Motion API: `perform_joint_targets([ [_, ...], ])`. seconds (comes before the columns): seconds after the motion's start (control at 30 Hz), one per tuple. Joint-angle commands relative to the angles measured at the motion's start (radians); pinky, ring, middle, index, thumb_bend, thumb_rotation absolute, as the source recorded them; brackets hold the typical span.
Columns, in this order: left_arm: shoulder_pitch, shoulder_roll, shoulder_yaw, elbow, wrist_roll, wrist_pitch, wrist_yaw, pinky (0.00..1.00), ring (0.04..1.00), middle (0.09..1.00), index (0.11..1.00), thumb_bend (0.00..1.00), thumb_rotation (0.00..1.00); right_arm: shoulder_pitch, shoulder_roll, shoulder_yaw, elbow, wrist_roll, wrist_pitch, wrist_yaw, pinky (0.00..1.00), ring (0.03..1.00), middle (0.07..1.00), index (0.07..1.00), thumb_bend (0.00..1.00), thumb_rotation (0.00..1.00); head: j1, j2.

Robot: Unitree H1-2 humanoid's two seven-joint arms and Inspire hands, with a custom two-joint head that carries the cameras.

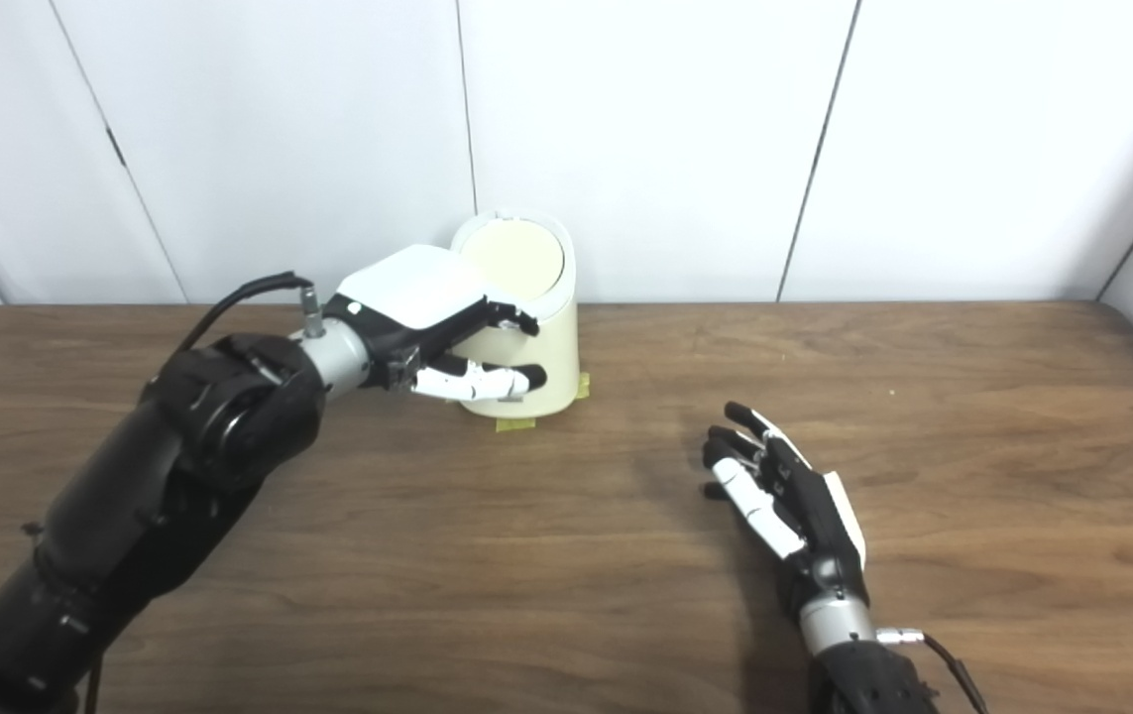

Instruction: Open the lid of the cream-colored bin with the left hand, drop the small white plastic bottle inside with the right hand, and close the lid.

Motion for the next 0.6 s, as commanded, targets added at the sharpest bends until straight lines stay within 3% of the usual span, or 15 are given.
perform_joint_targets([
  [0.0, -0.047, -0.012, 0.056, -0.074, 0.000, 0.029, 0.008, 0.80, 0.854, 0.840, 0.825, 0.47, 0.84, -0.020, -0.009, 0.005, -0.039, -0.007, 0.003, 0.008, 0.64, 0.744, 0.787, 0.821, 0.45, 0.49, -0.001, 0.000],
  [0.17, -0.033, -0.040, 0.119, -0.170, 0.016, 0.078, -0.018, 0.74, 0.860, 0.853, 0.827, 0.45, 0.81, -0.016, -0.014, 0.006, -0.048, -0.002, 0.010, 0.012, 0.63, 0.737, 0.777, 0.797, 0.45, 0.49, 0.003, 0.003],
  [0.3, 0.005, -0.053, 0.176, -0.269, 0.031, 0.127, -0.038, 0.75, 0.870, 0.858, 0.825, 0.45, 0.78, -0.014, -0.015, 0.007, -0.057, -0.001, 0.023, 0.015, 0.63, 0.731, 0.776, 0.788, 0.44, 0.48, 0.002, 0.003],
  [0.57, 0.161, -0.066, 0.279, -0.390, -0.001, 0.202, -0.069, 0.79, 0.894, 0.874, 0.837, 0.42, 0.76, -0.009, -0.024, 0.016, -0.068, -0.008, 0.036, 0.022, 0.63, 0.730, 0.781, 0.795, 0.44, 0.49, 0.004, 0.007],
])
